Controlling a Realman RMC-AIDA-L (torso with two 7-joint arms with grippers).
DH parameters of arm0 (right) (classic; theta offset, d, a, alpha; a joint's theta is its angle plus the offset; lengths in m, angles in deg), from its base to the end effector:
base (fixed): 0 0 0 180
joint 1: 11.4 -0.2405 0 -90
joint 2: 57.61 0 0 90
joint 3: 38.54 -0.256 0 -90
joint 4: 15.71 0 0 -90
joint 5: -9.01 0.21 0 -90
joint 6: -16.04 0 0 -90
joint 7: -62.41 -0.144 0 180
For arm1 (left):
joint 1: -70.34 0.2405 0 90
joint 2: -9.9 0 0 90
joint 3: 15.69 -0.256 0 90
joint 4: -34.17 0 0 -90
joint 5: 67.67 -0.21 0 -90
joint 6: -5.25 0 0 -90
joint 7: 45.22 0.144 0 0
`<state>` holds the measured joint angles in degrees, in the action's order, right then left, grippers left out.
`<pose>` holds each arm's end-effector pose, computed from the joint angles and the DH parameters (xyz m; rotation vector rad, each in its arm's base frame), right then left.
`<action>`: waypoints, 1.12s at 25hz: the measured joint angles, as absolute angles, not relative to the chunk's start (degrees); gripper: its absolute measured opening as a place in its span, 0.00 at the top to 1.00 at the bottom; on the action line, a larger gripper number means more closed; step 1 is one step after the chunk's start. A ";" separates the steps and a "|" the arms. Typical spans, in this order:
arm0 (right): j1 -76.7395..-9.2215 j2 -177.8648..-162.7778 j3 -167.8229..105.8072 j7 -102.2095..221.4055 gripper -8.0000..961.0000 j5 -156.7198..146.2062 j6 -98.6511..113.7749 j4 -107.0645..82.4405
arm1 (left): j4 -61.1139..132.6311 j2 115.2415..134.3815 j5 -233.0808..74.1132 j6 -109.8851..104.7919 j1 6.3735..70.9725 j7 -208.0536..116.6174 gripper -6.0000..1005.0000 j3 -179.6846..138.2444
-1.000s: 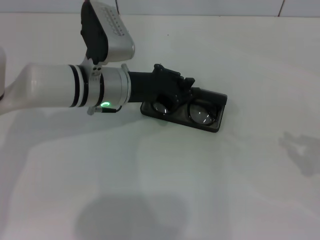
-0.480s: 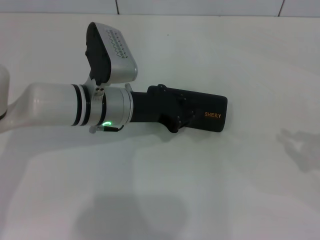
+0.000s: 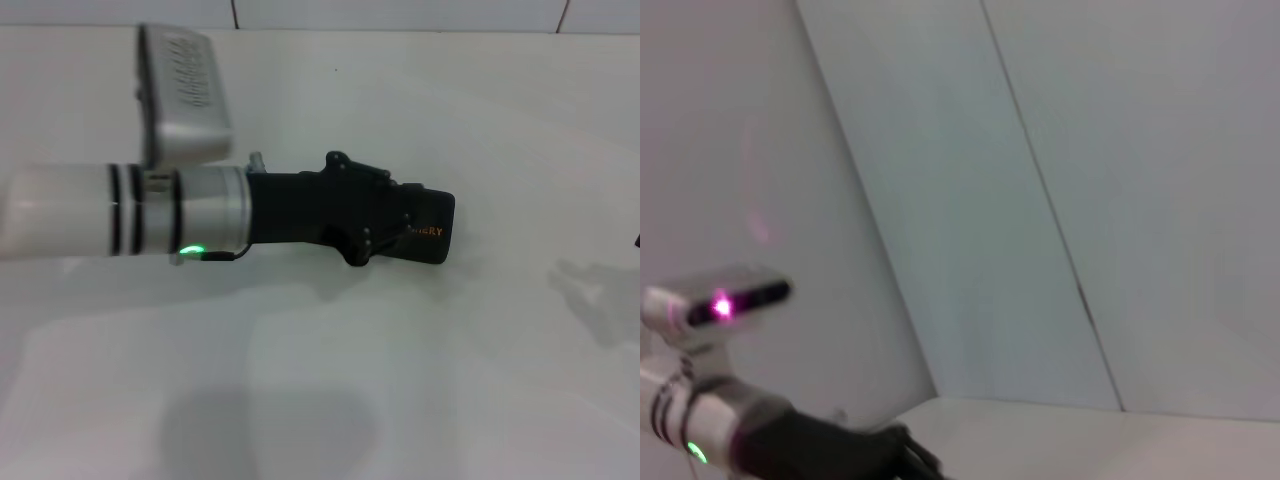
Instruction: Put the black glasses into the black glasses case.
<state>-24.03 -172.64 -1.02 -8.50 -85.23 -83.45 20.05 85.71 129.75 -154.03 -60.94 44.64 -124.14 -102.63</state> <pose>0.3247 0.2505 0.0596 -2.3783 0.6504 1.0132 -0.1753 0.3306 -0.0706 -2.8390 -0.2247 -0.6548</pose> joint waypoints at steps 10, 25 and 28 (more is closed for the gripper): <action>-31.11 -173.31 6.69 -5.93 0.72 -82.39 -91.83 17.66 | 92.50 129.19 -148.58 -93.96 51.93 -126.03 0.66 -81.94; -44.03 -173.76 22.68 -7.39 0.34 -77.94 -88.17 14.98 | 83.92 125.63 -152.58 -100.52 53.00 -122.85 0.29 -78.66; -44.64 -173.74 24.15 -8.04 0.33 -77.87 -87.51 14.84 | 83.58 125.04 -153.74 -100.69 53.09 -123.03 0.29 -78.60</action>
